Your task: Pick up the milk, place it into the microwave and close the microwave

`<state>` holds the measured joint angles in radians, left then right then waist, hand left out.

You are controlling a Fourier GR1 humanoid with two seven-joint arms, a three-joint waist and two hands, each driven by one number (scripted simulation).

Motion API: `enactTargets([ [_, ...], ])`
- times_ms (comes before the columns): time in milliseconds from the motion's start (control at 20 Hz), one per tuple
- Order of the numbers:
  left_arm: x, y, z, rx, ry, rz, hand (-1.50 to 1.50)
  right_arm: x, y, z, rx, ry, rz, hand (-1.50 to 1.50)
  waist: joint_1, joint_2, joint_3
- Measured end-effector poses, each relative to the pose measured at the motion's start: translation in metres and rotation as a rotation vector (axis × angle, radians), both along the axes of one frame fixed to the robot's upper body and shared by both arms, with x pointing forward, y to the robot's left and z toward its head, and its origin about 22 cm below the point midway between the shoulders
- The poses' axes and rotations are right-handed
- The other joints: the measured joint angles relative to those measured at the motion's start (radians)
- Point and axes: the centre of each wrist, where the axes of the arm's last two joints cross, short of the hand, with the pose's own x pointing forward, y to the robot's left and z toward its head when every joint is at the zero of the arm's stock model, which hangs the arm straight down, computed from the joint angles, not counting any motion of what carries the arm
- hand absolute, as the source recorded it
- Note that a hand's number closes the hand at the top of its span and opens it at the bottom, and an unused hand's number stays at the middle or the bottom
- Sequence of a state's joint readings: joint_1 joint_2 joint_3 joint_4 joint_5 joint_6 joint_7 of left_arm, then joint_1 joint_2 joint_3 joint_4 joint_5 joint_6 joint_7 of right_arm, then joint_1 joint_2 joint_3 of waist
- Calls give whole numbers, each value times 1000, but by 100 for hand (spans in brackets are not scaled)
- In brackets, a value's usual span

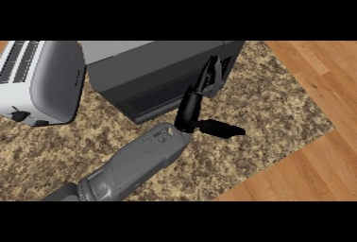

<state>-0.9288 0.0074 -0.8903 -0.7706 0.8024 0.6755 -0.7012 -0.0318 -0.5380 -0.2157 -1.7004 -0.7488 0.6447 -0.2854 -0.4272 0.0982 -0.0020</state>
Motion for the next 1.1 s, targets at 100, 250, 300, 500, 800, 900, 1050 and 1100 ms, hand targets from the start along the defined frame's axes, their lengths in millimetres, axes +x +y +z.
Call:
enactTargets([
  [100,0,-1,0,-4,1,-2,-150,1,0,2,2,-3,6,-150,2,0,0],
  [250,0,-1,-1,-8,4,-2,-150,2,-1,5,6,-7,11,-150,-1,-1,0],
  [300,0,-1,-1,-8,4,-3,-150,3,-1,6,4,-6,16,-150,-2,-1,0],
  [500,8,8,3,-19,13,19,150,3,-2,8,5,-6,22,-150,0,-3,1],
  [800,15,18,-1,110,-59,28,-150,2,-4,10,3,5,19,-150,20,-22,12],
  [900,15,13,0,128,-54,31,-150,2,-5,12,2,6,16,-150,29,-24,13],
  [1050,15,8,1,149,-51,38,-150,1,-7,13,4,6,6,-150,42,-28,13],
  [1100,15,7,2,155,-51,39,-150,0,-8,14,3,5,2,-150,46,-28,13],
])
